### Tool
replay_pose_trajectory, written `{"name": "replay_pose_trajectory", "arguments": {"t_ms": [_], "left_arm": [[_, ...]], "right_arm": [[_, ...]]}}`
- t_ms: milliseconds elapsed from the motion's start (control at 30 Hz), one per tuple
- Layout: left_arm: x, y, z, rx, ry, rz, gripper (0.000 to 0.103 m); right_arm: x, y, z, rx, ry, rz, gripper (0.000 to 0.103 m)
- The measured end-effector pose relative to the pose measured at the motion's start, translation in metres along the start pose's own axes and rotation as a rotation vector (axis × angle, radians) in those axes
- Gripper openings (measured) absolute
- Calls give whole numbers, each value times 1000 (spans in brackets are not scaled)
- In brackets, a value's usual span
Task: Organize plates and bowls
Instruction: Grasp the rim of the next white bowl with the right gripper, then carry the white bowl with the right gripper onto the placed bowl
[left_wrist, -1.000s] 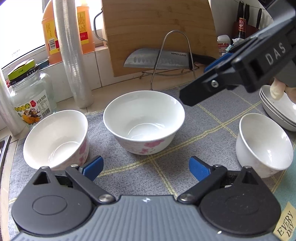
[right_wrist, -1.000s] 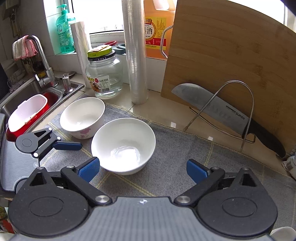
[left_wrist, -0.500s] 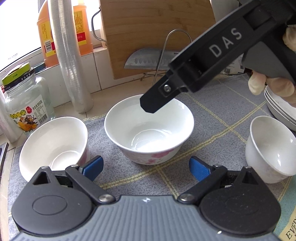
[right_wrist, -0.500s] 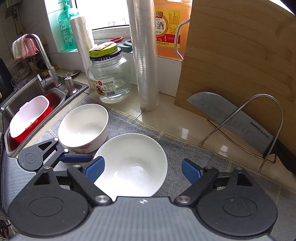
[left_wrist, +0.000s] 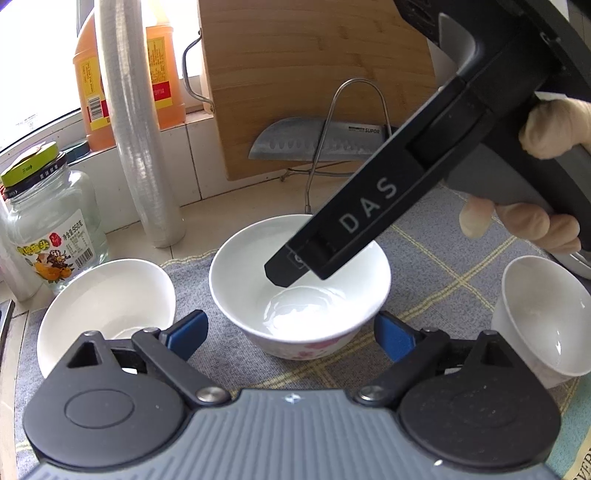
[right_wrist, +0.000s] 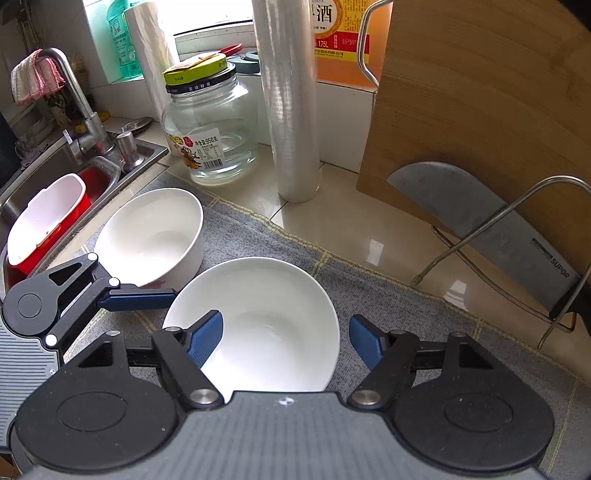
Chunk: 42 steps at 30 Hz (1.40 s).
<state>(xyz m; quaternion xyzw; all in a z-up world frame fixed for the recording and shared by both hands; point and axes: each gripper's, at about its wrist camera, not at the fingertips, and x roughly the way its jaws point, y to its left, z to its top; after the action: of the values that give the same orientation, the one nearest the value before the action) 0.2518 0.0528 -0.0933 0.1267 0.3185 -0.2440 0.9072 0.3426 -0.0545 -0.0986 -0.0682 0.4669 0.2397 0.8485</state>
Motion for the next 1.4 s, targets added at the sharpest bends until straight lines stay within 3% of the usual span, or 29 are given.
{"name": "replay_pose_trajectory", "arguments": {"t_ms": [233,800,1400], "left_arm": [[6,3,5,4,1,-21,94],[8,6,10,0,12,-52,92],[-45,-23,11,16,24,-44,92]], "right_arm": [[2,-2,0,-6,11,23,70],[0,-1,-1,7,10,23,70],[-50,21,-26,7,-41,35,70]]}}
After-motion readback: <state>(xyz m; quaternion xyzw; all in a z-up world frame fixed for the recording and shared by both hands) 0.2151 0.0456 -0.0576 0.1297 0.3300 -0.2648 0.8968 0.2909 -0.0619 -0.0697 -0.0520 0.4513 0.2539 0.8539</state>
